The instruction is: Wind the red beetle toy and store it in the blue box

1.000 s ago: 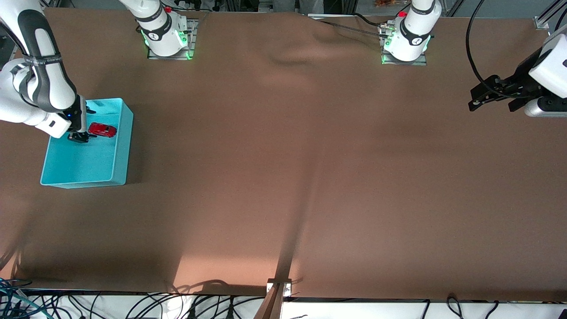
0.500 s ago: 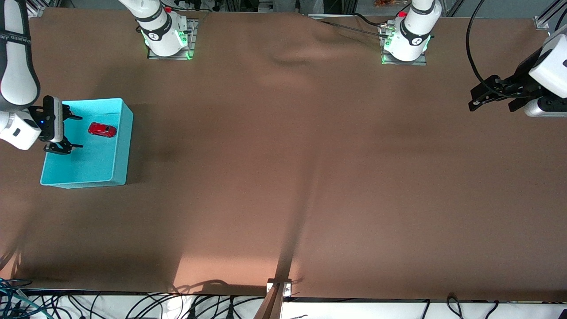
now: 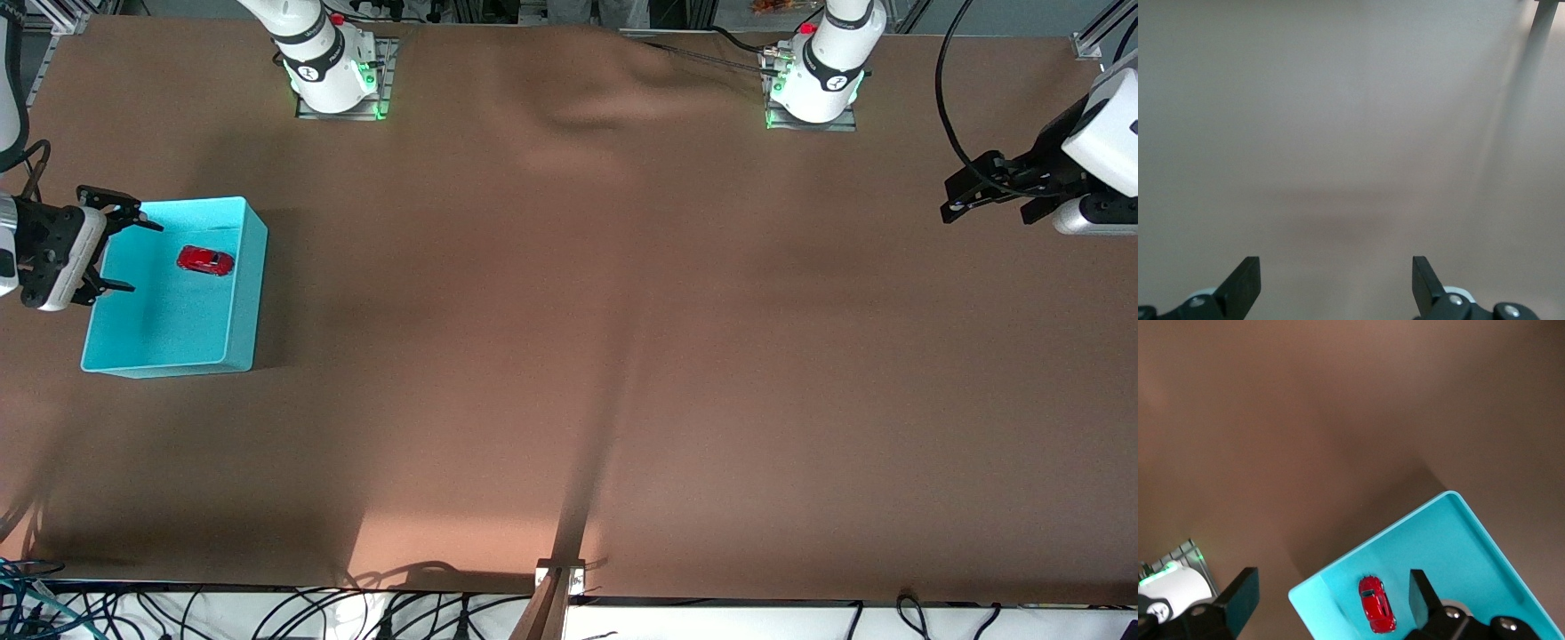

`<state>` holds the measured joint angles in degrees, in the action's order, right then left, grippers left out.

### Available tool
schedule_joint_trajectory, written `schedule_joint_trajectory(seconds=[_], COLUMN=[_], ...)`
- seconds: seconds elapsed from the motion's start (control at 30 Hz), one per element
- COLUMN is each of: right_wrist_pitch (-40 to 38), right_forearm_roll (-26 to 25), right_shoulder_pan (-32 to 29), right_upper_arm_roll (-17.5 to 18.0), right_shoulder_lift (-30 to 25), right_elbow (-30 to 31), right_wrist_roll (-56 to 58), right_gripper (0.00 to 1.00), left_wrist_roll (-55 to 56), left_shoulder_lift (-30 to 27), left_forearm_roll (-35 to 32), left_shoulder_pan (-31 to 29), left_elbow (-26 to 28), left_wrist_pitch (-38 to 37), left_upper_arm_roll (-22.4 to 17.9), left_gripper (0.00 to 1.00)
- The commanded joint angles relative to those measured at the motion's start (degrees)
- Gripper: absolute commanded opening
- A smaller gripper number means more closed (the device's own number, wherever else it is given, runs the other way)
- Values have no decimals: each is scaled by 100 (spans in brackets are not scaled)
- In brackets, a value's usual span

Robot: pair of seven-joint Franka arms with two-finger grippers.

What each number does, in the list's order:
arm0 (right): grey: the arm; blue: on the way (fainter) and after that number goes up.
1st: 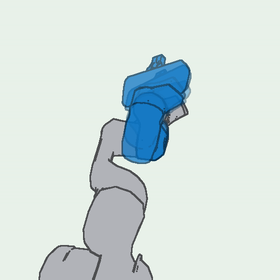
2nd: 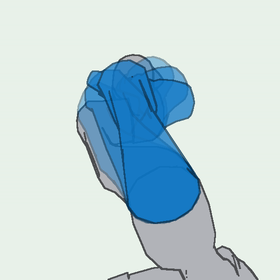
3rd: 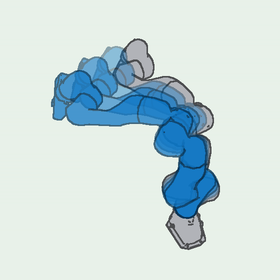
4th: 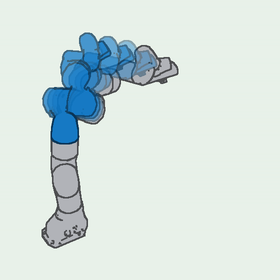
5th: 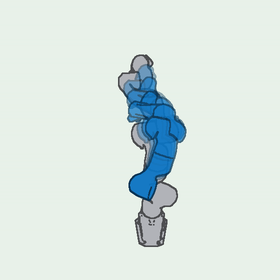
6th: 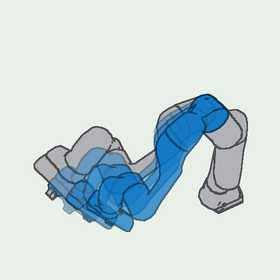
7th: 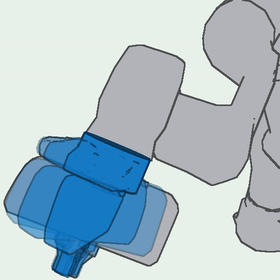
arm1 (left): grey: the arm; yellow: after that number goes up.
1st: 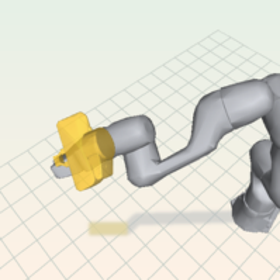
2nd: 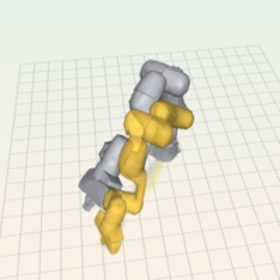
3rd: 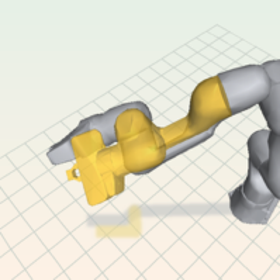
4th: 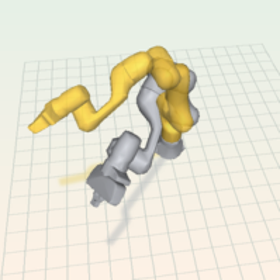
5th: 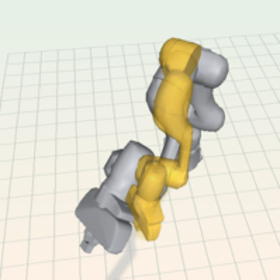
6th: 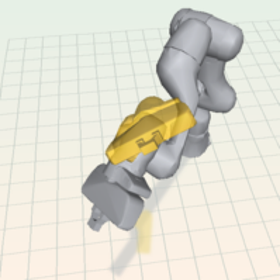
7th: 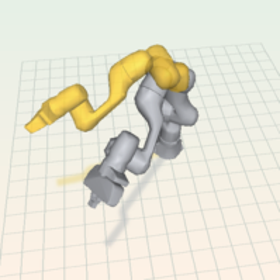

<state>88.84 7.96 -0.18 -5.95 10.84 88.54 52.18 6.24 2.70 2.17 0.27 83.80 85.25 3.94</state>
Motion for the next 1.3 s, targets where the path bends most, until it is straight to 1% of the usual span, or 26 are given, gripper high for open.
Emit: schedule_joint_trajectory(seconds=[0.0,0.2,0.33,0.4,0.6,0.7,0.77,0.87,0.93,1.0,1.13,1.27], right_wrist_pitch=[-156,-331,-393,-402,-157,-25,229,643,696,644,644,644], right_forearm_roll=[-303,-321,-339,-391,-708,-725,-726,-726,-726,-726,-717,-690], right_shoulder_pan=[-18,-18,-18,-9,-9,-9,-9,-9,-9,-9,-26,-53], right_upper_arm_roll=[296,340,340,340,489,551,630,657,665,683,665,648], right_shoulder_lift=[-64,-196,-398,-521,-1145,-1479,-1733,-2111,-2253,-2236,-2025,-1735], right_elbow=[-285,-276,-162,-57,689,1137,1515,2078,2254,2220,1983,1579], right_wrist_roll=[-1752,-3265,-3951,-4119,-4392,-4646,-4857,-4946,-4946,-4919,-4875,-4919], right_gripper=[100,100,100,100,100,100,100,100,100,100,100,100], left_wrist_roll=[0,-9,-17,-17,-17,-17,-17,-9,-9,-9,-17,-17], left_shoulder_lift=[64,64,64,64,64,64,64,64,64,64,64,64], left_forearm_roll=[29,29,29,29,29,29,29,29,29,29,29,29], left_shoulder_pan=[-35,-53,-62,-62,-62,-62,-62,-62,-62,-62,-62,-62], left_elbow=[-153,-153,-153,-153,-153,-153,-153,-153,-153,-153,-153,-153], left_wrist_pitch=[-70,-70,-70,-70,-70,-70,-70,-70,-70,-70,-70,-70], left_upper_arm_roll=[10,10,10,10,10,10,10,10,10,10,10,10], left_gripper=[100,100,100,100,100,100,100,100,100,100,100,100])
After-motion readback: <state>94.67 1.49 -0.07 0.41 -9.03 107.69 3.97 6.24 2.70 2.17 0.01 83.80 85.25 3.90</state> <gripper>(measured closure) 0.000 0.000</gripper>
